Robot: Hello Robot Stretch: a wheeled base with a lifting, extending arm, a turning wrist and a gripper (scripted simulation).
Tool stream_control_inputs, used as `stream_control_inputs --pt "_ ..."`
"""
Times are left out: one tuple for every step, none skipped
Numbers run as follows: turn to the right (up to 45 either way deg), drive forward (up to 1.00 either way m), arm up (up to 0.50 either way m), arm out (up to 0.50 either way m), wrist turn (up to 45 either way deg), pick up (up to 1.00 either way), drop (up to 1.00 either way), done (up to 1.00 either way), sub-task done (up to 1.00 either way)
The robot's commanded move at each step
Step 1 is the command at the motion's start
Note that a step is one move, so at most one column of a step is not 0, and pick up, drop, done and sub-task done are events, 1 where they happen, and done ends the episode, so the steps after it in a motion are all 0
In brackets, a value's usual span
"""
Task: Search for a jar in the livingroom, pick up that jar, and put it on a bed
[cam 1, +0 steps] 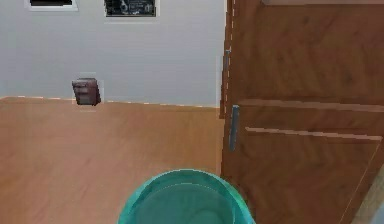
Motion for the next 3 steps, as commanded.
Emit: stream_control_inputs --pt "-3.0 0.00 0.00 0.00 0.0 0.00 0.00 0.00 0.00" --pt "0.0 0.95 0.00 0.00 0.0 0.00 0.00 0.00 0.00" --pt "6.0 0.00 0.00 0.00 0.0 0.00 0.00 0.00 0.00"
